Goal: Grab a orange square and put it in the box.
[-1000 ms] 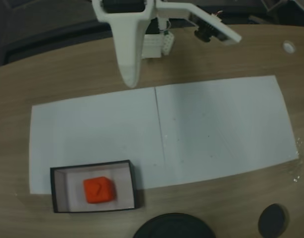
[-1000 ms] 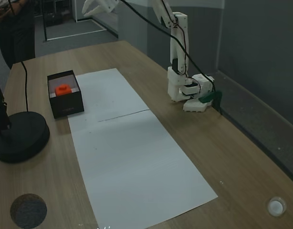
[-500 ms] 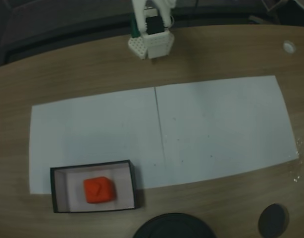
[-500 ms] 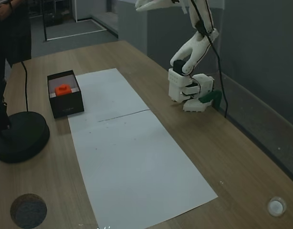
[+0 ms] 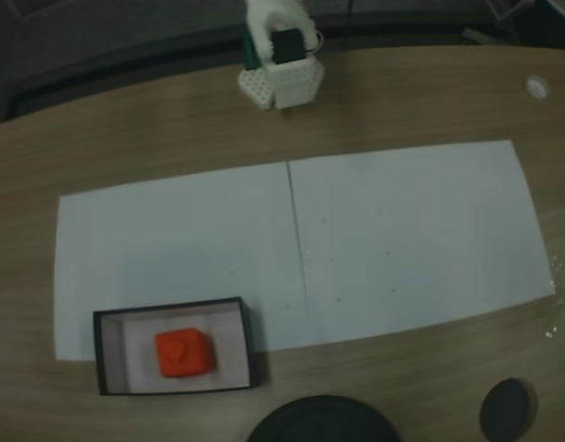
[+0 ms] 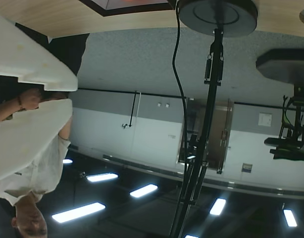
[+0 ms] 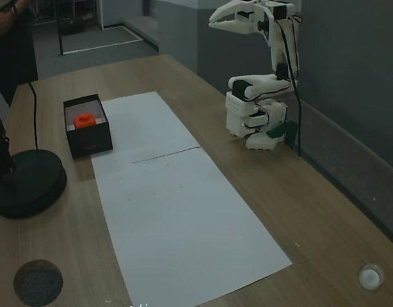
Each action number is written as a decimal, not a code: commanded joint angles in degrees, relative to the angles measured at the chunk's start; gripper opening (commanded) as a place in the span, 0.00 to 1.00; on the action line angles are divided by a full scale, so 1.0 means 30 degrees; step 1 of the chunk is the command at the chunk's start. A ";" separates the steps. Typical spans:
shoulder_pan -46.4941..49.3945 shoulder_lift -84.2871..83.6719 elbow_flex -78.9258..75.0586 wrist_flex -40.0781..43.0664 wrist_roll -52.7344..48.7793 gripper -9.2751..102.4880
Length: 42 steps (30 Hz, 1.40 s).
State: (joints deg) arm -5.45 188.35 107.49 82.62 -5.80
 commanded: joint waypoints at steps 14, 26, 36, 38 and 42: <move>0.0088 0.3633 0.7705 -0.4805 0.0117 0.08; 0.0762 0.3633 1.7402 -0.7734 0.0762 0.08; 0.1289 0.3633 2.1680 -0.7529 0.2988 0.08; 0.1172 0.3633 2.2383 -0.7119 0.2900 0.08; 0.1113 0.3633 2.2207 -0.5625 0.2900 0.08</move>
State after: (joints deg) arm -1.76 198.02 176.04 64.07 2.99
